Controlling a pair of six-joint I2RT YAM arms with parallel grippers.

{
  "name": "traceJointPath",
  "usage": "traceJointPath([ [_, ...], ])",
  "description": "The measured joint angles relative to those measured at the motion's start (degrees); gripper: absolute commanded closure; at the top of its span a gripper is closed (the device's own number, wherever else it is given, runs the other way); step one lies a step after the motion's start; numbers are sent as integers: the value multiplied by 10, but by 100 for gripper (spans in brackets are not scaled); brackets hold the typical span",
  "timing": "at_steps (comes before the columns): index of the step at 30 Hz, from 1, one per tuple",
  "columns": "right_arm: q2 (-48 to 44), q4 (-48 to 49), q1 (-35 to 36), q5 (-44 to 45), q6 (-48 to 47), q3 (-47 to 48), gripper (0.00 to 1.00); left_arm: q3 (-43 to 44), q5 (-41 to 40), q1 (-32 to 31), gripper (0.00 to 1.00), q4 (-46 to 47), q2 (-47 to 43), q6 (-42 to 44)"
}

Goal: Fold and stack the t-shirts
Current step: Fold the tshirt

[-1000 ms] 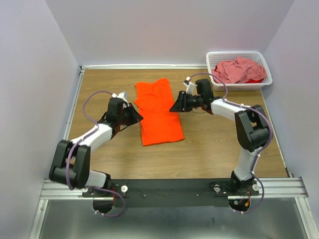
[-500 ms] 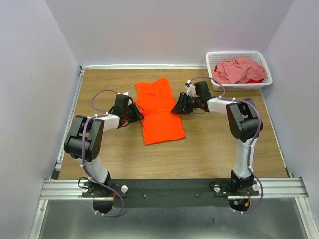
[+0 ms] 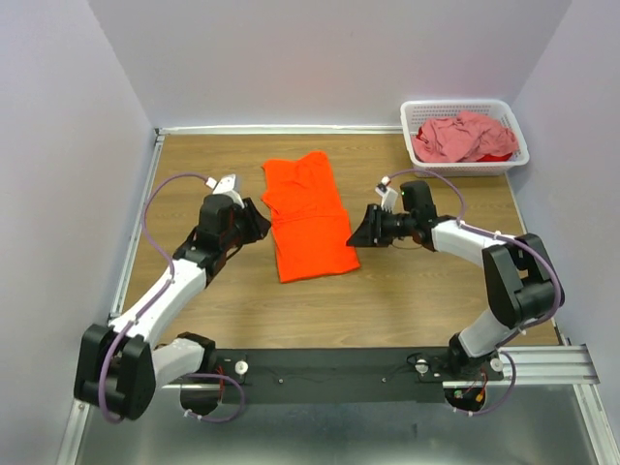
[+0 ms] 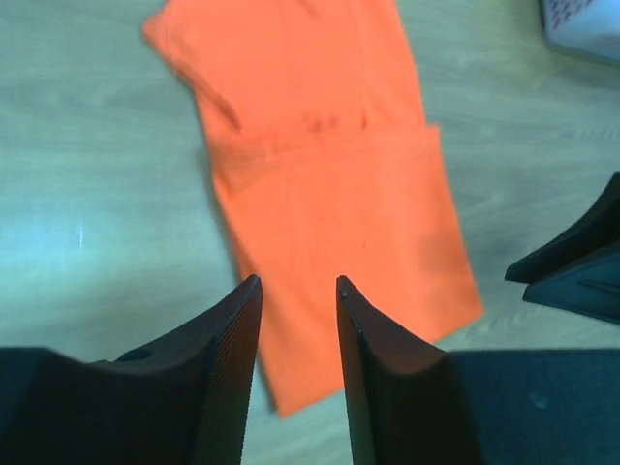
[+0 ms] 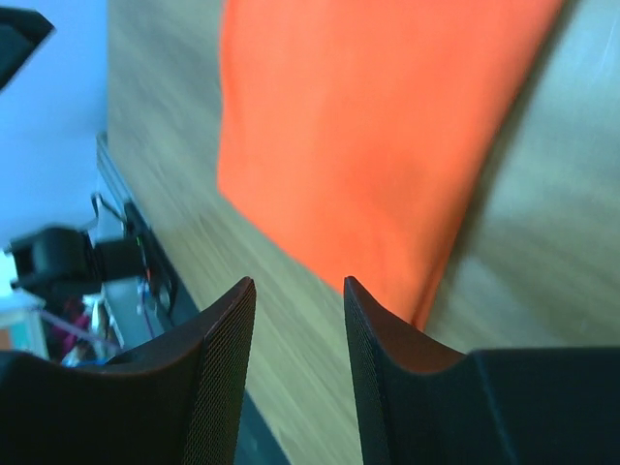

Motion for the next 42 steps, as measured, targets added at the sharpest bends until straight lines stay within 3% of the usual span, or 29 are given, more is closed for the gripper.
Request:
traceJointPath([
  [4, 10, -1, 0, -31, -7, -51, 54, -61, -12, -7, 34, -33, -66, -11],
  [9, 52, 1, 0, -49, -23, -71, 56, -85, -36, -7, 25, -78, -124, -24],
  [13, 65, 7, 0, -54, -26, -84, 56, -86, -51, -7, 1, -93, -165, -40],
  [16, 54, 12, 0, -50, -23, -94, 56, -94, -62, -7, 1, -100, -192, -63],
  [19, 17, -6, 0, -24, -21, -104, 55, -116, -68, -7, 12, -104, -218, -87],
  [22, -34, -38, 0, 5, -19, -100, 52, -126, -70, -10, 15, -107, -224, -98],
  [28, -99, -140, 10, 104, -17, -24, 44, -98, -86, -94, 15, -127, -134, -113],
  [33, -81, -226, 70, 233, -8, 66, 44, -64, -103, -155, 15, -155, -58, -124],
  [42, 17, -310, 146, 365, 16, 108, 44, -23, -121, -168, 14, -179, 8, -124],
])
